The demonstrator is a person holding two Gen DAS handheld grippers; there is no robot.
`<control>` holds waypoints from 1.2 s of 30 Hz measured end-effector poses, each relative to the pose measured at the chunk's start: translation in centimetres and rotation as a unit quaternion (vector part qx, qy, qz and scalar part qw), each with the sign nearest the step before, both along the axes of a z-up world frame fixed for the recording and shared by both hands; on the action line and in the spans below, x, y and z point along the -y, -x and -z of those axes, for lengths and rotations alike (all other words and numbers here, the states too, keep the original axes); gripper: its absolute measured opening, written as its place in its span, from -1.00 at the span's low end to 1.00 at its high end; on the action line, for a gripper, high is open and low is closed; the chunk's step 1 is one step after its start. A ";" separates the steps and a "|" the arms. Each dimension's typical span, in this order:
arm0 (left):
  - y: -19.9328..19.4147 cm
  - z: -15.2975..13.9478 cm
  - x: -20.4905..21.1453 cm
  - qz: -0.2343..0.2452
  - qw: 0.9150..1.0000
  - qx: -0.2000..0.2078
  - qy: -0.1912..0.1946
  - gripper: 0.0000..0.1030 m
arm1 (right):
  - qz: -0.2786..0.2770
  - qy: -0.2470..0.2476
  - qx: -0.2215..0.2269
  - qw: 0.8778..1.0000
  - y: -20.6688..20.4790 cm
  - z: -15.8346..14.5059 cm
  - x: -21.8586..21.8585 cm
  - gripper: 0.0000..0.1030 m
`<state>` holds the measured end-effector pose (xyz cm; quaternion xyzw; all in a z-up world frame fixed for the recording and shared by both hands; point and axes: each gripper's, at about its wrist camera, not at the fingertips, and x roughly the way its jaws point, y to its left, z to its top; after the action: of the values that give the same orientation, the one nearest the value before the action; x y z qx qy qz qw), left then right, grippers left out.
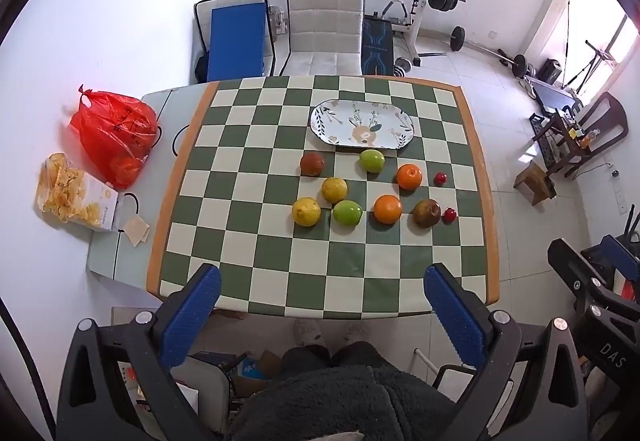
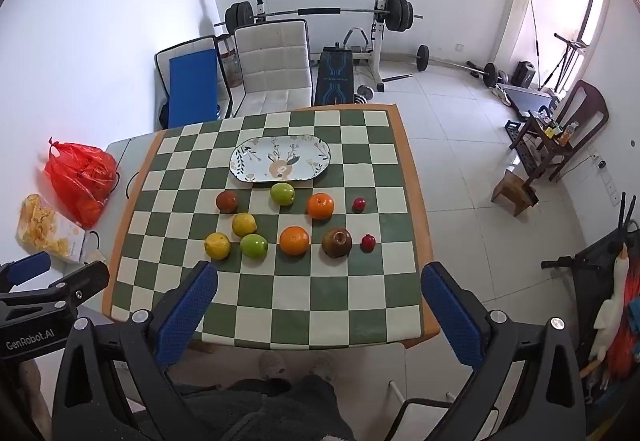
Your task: Organize fruits
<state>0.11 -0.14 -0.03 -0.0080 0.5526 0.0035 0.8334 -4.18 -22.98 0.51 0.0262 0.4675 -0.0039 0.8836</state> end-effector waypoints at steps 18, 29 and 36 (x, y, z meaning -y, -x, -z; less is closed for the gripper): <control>0.0 0.0 -0.5 0.000 1.000 0.007 -0.003 1.00 | 0.001 -0.004 0.004 1.000 0.5 -0.1 0.1 1.00; 0.0 -0.3 -0.6 0.000 1.000 0.010 -0.006 1.00 | 0.000 -0.003 0.005 1.000 0.6 -0.2 0.3 1.00; 0.1 -0.2 -0.6 0.000 1.000 0.011 -0.008 1.00 | -0.001 0.000 0.005 1.000 0.2 -0.6 0.6 1.00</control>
<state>0.04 0.49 0.21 -0.0016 0.5434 0.0080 0.8394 -4.41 -23.63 1.11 0.0263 0.4634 -0.0030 0.8858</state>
